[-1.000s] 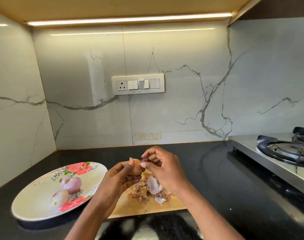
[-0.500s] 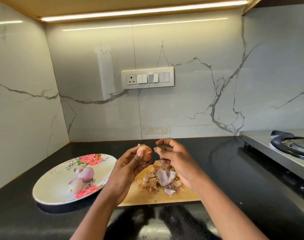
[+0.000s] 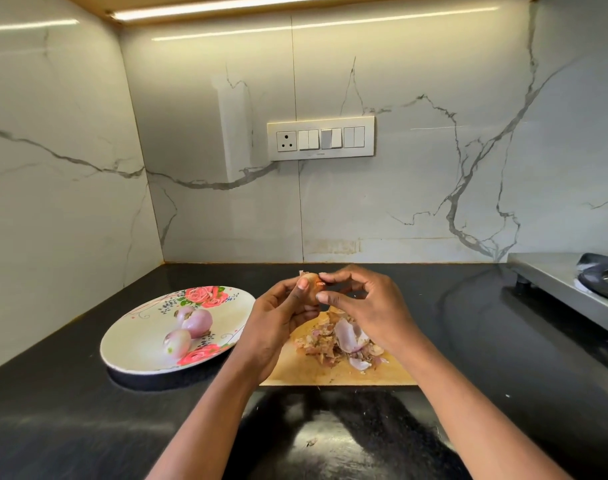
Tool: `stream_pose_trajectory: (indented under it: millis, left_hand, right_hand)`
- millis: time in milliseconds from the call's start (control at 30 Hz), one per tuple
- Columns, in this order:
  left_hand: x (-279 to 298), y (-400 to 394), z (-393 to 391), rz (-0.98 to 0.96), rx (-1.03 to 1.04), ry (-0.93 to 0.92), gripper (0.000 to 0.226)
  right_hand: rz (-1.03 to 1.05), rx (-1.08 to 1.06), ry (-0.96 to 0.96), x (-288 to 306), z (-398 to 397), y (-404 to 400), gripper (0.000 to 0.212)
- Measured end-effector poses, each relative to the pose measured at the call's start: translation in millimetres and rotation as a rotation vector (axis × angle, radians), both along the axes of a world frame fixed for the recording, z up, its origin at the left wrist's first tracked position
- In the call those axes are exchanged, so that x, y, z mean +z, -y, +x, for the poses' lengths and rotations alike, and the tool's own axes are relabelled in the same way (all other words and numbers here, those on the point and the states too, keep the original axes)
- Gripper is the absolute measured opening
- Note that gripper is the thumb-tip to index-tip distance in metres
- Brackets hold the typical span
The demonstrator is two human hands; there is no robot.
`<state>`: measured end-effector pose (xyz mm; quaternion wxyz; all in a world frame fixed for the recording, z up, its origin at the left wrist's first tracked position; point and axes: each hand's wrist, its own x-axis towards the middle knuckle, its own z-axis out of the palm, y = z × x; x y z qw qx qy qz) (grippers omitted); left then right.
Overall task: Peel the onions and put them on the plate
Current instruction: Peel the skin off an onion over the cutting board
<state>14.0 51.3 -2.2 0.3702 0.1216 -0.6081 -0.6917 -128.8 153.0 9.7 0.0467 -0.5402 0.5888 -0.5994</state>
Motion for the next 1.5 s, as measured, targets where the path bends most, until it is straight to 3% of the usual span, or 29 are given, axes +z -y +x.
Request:
stream_pose_trajectory:
  millis: [267, 400, 667, 867, 1067, 1200, 1400, 1500]
  left_hand:
    - [7.1, 8.3, -4.6, -0.095, -0.019, 0.002, 0.040]
    - [9.0, 11.4, -7.4, -0.139, -0.025, 0.032, 0.042]
    - [-0.4, 14.7, -4.1, 0.037, -0.106, 0.003, 0.040]
    - [1.5, 12.2, -1.4, 0.055, -0.053, -0.029, 0.042]
    - [-3.4, 16.3, -0.2, -0.175, 0.098, 0.066, 0.057]
    - [-2.3, 12.0, -0.3, -0.210, 0.106, 0.058, 0.065]
    - [-1.6, 13.5, 0.1, -0.332, 0.148, 0.103, 0.067]
    - [-1.6, 11.4, 0.2, -0.374, 0.112, 0.128, 0.063]
  right_hand:
    - [-0.149, -0.039, 0.092, -6.6, -1.7, 8.5, 0.014]
    - [-0.154, -0.091, 0.050, -10.6, -3.4, 11.6, 0.016]
    - [-0.145, -0.093, -0.078, -10.2, 1.9, 15.2, 0.002]
    - [-0.118, -0.081, 0.063, -9.2, 1.4, 14.7, 0.014]
    - [0.001, 0.065, 0.106, -7.8, 1.8, 10.0, 0.026]
    - [0.053, 0.086, 0.083, -7.1, 0.0, 8.1, 0.037]
    - [0.023, 0.052, 0.133, -4.5, -2.4, 8.8, 0.008]
    - [0.038, 0.022, 0.187, -3.3, -6.1, 6.9, 0.004]
